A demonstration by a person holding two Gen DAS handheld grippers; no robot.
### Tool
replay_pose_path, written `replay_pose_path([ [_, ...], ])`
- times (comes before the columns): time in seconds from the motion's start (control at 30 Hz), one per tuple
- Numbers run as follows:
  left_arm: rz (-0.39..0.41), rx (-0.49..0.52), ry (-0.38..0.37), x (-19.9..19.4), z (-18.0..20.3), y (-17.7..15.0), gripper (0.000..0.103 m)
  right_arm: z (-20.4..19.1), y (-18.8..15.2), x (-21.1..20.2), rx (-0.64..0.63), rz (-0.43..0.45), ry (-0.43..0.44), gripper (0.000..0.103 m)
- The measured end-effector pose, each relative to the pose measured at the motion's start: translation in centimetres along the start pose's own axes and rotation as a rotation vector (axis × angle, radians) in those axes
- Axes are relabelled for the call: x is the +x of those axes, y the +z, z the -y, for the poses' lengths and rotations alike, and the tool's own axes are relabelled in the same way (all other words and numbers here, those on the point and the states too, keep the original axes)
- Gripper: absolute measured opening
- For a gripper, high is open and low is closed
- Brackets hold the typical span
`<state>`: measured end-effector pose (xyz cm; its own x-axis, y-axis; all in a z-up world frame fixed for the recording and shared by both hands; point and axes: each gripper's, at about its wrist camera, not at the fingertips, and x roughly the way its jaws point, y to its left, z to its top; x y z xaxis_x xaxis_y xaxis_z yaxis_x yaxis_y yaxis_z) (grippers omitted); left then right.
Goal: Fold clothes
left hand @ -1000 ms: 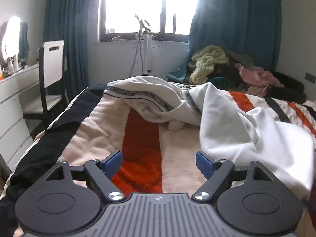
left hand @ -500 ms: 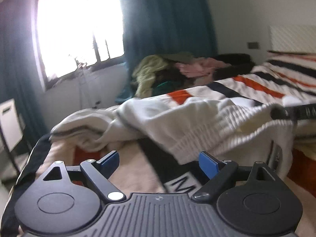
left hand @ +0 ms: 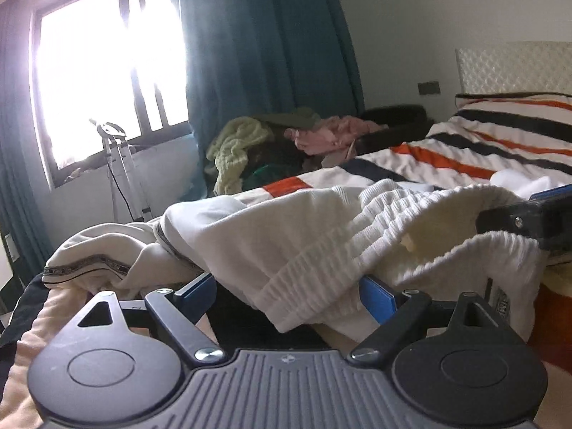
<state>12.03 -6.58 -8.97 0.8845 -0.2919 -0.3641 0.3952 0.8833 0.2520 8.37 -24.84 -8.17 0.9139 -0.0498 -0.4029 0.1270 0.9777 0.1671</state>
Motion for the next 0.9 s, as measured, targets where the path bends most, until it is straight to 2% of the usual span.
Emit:
replay_pose_path([
  [0.1, 0.013, -0.028, 0.015, 0.7, -0.7, 0.1, 0.094, -0.8, -0.2, -0.3, -0.03, -0.002, 0.024, 0.084],
  [0.2, 0.028, 0.027, 0.097, 1.7, -0.1, -0.3, 0.096, -1.4, -0.5, -0.2, -0.06, -0.016, 0.045, 0.084],
  [0.27, 0.013, 0.066, 0.18, 2.3, 0.5, -0.6, 0.096, -1.6, -0.6, -0.1, -0.076, -0.019, 0.031, 0.084],
  [0.4, -0.016, 0.143, 0.347, 3.6, 1.6, -1.1, 0.096, -0.7, 0.0, -0.1, -0.072, 0.026, -0.066, 0.084],
  [0.5, 0.024, 0.092, 0.403, 2.9, 1.1, -0.4, 0.097, 0.3, 0.6, -0.7, -0.026, 0.073, -0.09, 0.084],
  [0.77, 0.276, -0.17, 0.527, -3.4, -1.1, 3.7, 0.099, -0.3, 1.9, -4.6, -0.099, 0.352, -0.113, 0.084],
  [0.83, 0.309, -0.209, 0.547, -4.8, -1.3, 4.4, 0.1, -0.5, 2.1, -6.0, -0.13, 0.43, -0.105, 0.084],
  [0.9, 0.298, -0.203, 0.555, -5.4, -1.3, 4.3, 0.101, -0.8, 2.1, -7.1, -0.166, 0.481, -0.124, 0.084],
])
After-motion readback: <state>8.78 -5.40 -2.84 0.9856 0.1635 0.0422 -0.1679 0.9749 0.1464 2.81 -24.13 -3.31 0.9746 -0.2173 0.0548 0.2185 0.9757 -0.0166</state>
